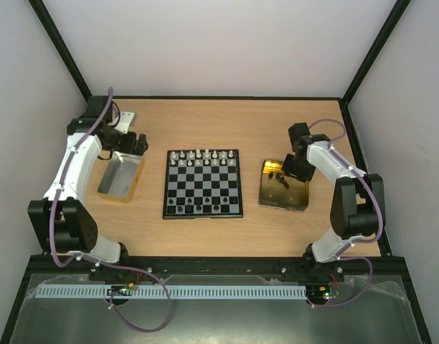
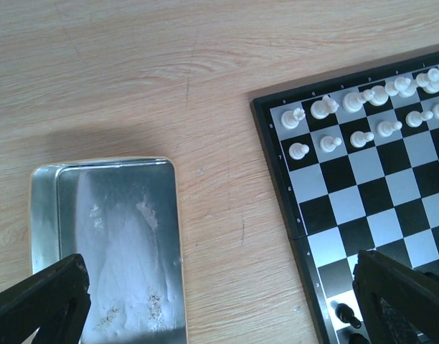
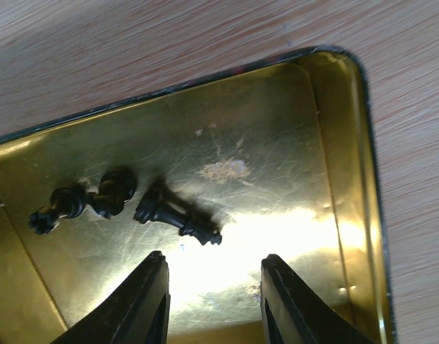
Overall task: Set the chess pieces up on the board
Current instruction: Pick up the chess piece from the storage box.
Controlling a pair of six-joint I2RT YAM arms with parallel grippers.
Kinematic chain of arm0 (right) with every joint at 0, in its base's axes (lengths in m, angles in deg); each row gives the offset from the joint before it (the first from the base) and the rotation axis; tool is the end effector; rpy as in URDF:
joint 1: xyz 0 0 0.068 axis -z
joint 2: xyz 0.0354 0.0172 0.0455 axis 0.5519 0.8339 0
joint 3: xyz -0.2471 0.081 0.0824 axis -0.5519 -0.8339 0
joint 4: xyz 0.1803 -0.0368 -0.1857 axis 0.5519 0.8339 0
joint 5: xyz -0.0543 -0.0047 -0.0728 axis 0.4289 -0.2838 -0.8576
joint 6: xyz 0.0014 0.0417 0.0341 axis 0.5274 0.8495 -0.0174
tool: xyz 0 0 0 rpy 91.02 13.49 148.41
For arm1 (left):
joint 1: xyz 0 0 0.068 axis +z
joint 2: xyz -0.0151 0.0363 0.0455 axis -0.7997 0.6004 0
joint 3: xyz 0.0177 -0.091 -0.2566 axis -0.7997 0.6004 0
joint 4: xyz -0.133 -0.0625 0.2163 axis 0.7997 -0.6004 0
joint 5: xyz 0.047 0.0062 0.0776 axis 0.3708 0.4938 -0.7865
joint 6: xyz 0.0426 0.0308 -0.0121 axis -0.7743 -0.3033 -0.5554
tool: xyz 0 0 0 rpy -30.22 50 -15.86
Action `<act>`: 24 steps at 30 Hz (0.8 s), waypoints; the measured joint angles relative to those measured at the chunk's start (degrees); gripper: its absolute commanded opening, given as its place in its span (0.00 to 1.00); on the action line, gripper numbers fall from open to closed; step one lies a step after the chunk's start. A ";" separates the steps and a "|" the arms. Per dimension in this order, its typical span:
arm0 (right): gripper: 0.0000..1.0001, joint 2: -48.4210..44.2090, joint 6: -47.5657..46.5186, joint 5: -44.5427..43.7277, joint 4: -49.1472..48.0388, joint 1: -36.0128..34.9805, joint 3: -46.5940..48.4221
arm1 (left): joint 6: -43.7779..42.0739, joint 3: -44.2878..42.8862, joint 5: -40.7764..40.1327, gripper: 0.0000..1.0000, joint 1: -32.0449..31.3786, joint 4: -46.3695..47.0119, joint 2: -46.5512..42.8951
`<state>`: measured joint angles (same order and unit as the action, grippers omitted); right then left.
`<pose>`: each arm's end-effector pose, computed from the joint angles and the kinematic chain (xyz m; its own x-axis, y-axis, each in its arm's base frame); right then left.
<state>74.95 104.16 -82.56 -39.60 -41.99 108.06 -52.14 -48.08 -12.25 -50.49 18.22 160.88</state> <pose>0.3009 0.0484 0.2084 -0.9073 0.3919 -0.1523 0.3593 0.9108 0.2032 0.3045 0.0055 0.3217 -0.8036 0.1373 -0.5791 0.2337 0.9677 -0.0950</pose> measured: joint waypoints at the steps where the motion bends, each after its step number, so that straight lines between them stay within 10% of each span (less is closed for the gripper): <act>1: 0.35 -0.04 -0.52 -0.66 0.07 0.00 0.00 | -0.57 0.00 0.28 0.99 -0.07 -0.04 0.39; 24: 0.36 -3.04 -5.84 1.33 -1.38 0.02 -2.86 | -14.88 -3.67 4.83 0.99 -0.35 -2.49 7.21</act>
<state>71.91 98.32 -81.23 -40.98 -41.96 105.20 -67.02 -51.75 -7.42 -50.84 15.73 168.09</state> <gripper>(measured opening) 0.356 0.995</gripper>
